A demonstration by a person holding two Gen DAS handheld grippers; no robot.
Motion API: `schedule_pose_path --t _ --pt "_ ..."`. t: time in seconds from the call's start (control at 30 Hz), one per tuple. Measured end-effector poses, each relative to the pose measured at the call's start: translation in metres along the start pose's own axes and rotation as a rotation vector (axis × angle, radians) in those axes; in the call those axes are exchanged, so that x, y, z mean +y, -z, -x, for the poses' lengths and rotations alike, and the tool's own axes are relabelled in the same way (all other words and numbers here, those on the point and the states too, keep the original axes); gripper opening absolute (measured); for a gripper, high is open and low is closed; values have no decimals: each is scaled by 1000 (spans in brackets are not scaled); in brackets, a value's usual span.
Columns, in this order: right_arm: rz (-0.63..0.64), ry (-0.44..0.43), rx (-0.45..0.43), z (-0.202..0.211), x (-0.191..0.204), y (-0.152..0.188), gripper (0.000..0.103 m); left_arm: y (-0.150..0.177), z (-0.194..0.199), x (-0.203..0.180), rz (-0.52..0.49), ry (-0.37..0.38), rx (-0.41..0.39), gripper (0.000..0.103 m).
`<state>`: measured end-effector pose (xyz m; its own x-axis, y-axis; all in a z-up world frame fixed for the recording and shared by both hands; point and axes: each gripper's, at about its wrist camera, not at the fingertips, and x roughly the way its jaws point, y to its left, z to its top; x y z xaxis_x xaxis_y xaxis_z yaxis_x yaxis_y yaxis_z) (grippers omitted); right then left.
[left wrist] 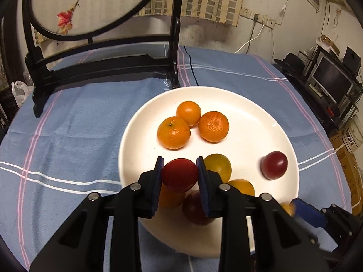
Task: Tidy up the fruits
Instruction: 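Lower the tomato and lime onto the white plate and open both tools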
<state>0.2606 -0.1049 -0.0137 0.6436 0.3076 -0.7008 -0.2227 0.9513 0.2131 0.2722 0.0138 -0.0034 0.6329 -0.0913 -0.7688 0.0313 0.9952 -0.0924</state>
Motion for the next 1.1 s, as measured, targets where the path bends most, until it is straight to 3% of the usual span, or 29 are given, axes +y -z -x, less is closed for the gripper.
schedule_pose_path --t 0.03,0.07,0.13,0.3,0.8,1.1 --pt "-5 8 -2 0 -1 1 50 0 -1 0 5 2 -1 39" --pt "-6 10 -3 1 -2 2 52 1 1 0 11 2 -9 49" --pt "-9 4 -5 3 -3 2 52 3 6 0 16 -6 -34 58" --pt "-21 1 -19 11 -6 4 53 16 25 5 16 -5 -49 67" --pt "-4 6 -44 33 1 20 56 87 76 18 13 -13 -62 79" --pt "-49 46 -19 67 -24 59 57 113 83 29 29 19 -58 80"
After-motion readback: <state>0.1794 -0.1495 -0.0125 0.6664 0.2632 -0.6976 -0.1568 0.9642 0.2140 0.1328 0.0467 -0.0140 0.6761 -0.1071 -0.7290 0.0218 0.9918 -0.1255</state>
